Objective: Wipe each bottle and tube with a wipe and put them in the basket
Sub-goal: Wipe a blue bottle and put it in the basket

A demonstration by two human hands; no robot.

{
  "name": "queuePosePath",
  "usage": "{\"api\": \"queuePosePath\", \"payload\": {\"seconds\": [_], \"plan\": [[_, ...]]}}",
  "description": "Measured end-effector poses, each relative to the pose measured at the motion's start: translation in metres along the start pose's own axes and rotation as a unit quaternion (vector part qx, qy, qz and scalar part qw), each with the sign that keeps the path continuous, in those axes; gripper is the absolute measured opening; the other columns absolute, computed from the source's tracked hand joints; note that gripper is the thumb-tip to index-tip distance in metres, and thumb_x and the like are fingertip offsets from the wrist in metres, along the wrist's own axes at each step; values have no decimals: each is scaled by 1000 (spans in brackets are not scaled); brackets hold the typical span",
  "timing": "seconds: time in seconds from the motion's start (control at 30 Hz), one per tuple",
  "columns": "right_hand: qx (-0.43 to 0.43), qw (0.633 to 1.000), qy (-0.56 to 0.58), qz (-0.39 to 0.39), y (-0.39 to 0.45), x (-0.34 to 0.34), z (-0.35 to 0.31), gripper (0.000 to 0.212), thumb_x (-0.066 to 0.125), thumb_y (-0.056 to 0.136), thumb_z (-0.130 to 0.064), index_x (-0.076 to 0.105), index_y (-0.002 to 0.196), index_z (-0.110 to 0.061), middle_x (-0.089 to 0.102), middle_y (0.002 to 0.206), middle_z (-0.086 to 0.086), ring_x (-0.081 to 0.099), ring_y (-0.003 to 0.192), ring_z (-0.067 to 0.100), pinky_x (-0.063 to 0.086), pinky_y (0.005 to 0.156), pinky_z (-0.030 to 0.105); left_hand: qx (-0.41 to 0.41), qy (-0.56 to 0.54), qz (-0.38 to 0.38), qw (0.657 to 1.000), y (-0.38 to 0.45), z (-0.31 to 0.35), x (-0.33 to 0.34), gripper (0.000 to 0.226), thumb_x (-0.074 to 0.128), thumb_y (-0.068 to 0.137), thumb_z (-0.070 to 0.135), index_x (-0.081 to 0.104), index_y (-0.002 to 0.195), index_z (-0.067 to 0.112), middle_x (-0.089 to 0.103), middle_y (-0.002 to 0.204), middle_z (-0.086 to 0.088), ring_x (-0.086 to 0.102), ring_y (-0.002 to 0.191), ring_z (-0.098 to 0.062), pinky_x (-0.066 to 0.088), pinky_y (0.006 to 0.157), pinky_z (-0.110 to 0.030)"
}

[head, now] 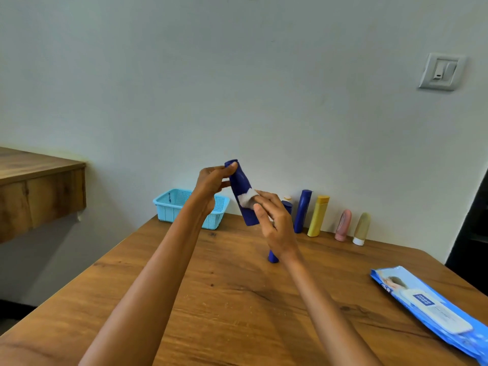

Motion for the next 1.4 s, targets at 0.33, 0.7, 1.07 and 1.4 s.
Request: {"api": "queuePosePath", "payload": {"seconds": [0.33, 0.7, 1.07, 1.4], "plan": [[48, 990, 130, 9, 21, -2, -14, 26, 43, 99, -16, 54, 120, -26, 57, 117, -10, 56, 108, 6, 51, 86, 20, 20, 16, -93, 995, -1, -1, 10, 16, 60, 89, 31, 70, 89, 19, 73, 83, 7, 67, 83, -12, 42, 75, -19], [165, 972, 159, 53, 3, -11, 30, 19, 51, 94, -13, 68, 95, -21, 70, 91, -1, 64, 90, 11, 51, 67, 13, 45, 7, -56, 997, -3, -10, -4, 13, 56, 92, 27, 65, 97, 19, 69, 91, 1, 63, 91, -12, 37, 72, -19], [130, 974, 176, 54, -1, -6, 27, 23, 51, 94, -14, 65, 112, -19, 68, 106, -10, 61, 104, 4, 50, 78, 16, 101, -35, -84, 991, -5, 0, 1, 18, 50, 94, 23, 65, 105, 22, 70, 93, 7, 61, 93, -9, 31, 107, -42], [75, 988, 131, 26, 11, 0, 3, 36, 45, 93, -22, 56, 127, -18, 58, 120, -15, 55, 111, 1, 52, 88, 21, 65, 14, -52, 996, -7, -4, 10, 14, 58, 90, 32, 68, 89, 23, 72, 76, 12, 67, 75, -1, 38, 74, -20]]}}
Point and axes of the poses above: each hand's wrist, its own y-axis towards the middle knuckle, its own x-axis out of the palm, z = x × y, the point moved 7 cm from there along y, towards the middle knuckle
